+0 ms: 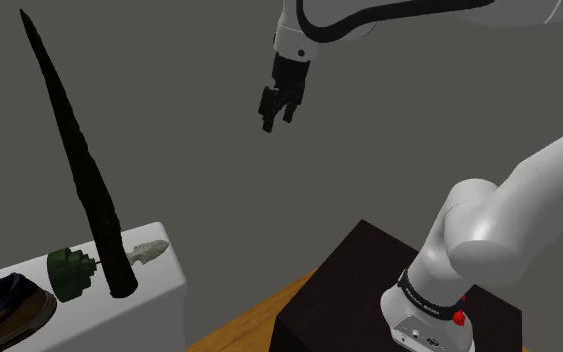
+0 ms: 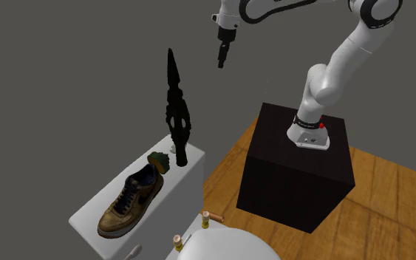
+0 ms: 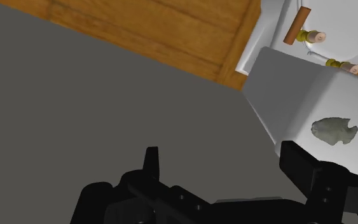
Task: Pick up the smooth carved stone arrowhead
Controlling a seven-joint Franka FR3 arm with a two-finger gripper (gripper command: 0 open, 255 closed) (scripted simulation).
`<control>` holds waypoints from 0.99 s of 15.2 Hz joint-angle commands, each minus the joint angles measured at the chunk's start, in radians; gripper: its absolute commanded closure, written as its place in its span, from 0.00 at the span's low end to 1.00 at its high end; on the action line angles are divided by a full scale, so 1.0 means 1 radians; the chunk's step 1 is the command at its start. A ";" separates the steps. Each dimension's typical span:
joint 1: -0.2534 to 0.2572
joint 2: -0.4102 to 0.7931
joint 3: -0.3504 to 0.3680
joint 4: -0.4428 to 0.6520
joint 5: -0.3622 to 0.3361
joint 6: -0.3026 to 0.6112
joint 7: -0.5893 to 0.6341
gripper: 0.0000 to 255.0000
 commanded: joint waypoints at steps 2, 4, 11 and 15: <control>0.029 0.097 0.019 0.042 0.008 0.039 -0.035 0.00; 0.047 0.161 0.031 0.075 0.011 0.060 -0.058 0.00; 0.102 0.381 0.082 0.207 0.010 0.110 -0.131 0.00; 0.134 0.504 0.113 0.293 -0.001 0.125 -0.167 0.00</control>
